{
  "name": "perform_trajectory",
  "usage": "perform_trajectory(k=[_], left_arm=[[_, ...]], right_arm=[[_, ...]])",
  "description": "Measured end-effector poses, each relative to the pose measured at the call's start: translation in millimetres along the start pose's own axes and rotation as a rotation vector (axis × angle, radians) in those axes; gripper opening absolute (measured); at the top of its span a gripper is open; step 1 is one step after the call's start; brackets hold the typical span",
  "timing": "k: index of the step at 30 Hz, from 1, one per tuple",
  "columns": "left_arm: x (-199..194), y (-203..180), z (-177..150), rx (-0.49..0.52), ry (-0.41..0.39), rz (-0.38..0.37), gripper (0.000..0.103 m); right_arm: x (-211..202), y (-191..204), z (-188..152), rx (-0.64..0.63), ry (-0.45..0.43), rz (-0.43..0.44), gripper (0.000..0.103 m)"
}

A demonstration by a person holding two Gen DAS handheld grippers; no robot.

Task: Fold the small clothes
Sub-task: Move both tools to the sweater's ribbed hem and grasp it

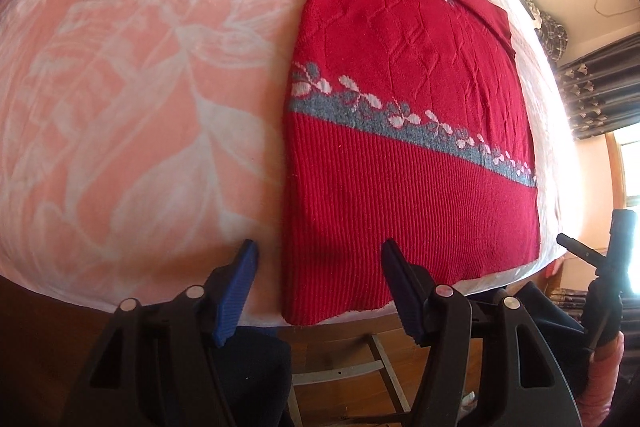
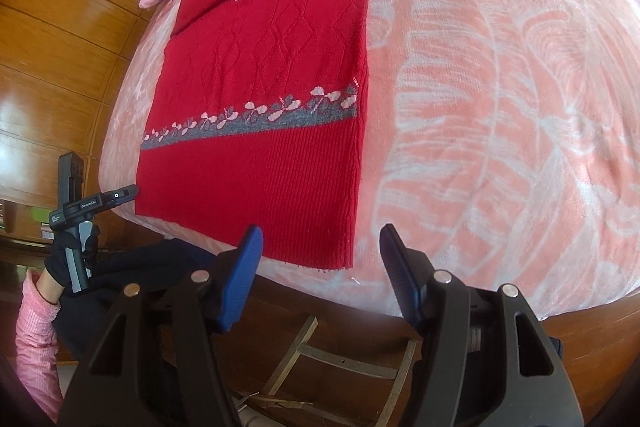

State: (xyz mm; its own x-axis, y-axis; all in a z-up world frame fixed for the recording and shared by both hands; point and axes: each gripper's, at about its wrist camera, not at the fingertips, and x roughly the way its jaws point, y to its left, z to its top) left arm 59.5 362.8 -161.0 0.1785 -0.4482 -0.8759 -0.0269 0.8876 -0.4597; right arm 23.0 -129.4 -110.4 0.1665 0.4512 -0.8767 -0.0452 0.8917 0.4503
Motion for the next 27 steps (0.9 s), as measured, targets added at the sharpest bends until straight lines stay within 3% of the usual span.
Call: perform_trajectory(k=[6,13,23,25,27], left_arm=[[7,-11,-4,0.03,0.028,-0.054,0.061],[8,-5,-4,0.005,0.03,-0.07,0.043],[13,-4,-4,-0.001,0.034,-0.069,0.045],[13,-5,-5,0.008,0.029,-0.064,0.044],[12,-5,-6,0.013,0.024,-0.055,0.036]], right_arm=[[9,-8,1,0.038,0.017,0.016,0.061],[29,-13,-1,0.054,0.062,0.021,0.06],[43,-23,0,0.095,0.061,0.039,0.059],[44,-22,0,0.082,0.059,0.042,0.048],[45,-22,0,0.081,0.06,0.054,0.024]])
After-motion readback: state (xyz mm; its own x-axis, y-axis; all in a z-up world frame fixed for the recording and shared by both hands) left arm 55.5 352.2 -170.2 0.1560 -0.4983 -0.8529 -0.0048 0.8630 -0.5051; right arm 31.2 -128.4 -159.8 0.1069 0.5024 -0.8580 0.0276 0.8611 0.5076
